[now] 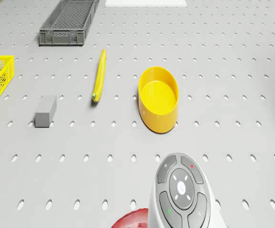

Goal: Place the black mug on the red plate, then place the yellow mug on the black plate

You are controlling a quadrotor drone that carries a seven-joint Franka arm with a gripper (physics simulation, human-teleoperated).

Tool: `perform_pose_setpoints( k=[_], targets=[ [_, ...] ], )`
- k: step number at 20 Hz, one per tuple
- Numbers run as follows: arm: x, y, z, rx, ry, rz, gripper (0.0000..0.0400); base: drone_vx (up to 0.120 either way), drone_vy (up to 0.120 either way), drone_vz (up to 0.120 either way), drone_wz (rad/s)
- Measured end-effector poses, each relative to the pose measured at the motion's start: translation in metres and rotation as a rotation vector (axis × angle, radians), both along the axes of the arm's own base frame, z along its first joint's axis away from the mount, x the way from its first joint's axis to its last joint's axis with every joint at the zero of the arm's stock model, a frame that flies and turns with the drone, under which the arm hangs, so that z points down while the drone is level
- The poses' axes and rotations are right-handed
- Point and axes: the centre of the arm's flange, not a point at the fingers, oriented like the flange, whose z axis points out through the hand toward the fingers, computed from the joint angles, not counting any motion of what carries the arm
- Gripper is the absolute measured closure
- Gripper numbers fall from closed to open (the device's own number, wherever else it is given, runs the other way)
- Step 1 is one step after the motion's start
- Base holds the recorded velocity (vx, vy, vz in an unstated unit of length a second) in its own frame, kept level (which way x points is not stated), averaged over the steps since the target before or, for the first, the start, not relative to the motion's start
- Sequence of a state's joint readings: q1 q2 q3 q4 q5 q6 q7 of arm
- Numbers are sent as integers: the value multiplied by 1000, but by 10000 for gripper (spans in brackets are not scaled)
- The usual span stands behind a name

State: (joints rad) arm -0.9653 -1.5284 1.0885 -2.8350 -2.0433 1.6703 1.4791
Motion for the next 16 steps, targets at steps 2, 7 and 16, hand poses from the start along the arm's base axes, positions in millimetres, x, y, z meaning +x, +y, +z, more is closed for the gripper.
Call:
perform_pose_setpoints(
  k=[2,7,16],
  targets=[
    [0,0,-2,0,0,0,5,0,20,120,0],
    [0,0,-5,0,0,0,2,0,120,8,0],
    [0,0,-6,0,0,0,0,0,120,0,0]
  ],
)
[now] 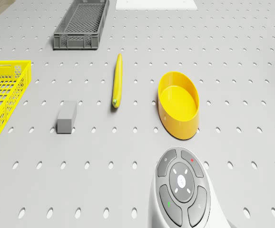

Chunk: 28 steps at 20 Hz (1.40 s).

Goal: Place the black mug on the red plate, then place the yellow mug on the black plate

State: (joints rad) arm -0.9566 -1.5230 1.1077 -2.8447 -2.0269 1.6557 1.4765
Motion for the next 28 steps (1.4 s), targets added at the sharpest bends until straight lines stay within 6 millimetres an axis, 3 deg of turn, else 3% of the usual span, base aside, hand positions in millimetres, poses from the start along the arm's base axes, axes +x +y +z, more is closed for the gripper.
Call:
perform_pose_setpoints(
  k=[4,28],
  targets=[
    [0,0,0,0,0,0,0,-10,120,0,0],
    [0,0,0,0,0,0,0,-120,120,0,0]
  ],
)
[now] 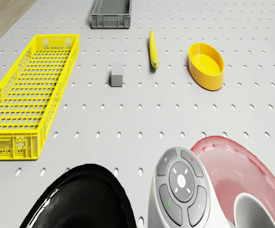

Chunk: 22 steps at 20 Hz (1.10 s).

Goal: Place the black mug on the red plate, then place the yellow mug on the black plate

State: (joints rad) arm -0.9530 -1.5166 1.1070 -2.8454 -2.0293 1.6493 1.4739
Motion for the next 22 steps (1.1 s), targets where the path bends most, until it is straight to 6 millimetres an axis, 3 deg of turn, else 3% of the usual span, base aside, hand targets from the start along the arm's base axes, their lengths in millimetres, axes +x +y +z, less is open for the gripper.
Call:
perform_pose_setpoints(
  k=[22],
  targets=[
    [0,0,0,0,0,0,0,-120,120,0,0]
  ],
)
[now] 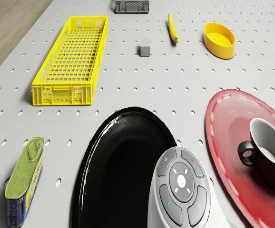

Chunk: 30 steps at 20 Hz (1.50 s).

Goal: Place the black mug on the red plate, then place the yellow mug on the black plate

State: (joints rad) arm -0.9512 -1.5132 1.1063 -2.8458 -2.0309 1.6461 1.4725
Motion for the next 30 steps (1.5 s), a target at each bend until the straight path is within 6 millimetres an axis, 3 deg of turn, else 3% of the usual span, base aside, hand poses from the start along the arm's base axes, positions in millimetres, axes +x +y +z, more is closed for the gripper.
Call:
perform_pose_setpoints(
  k=[30],
  targets=[
    [0,0,0,0,0,0,0,-116,120,0,0]
  ],
)
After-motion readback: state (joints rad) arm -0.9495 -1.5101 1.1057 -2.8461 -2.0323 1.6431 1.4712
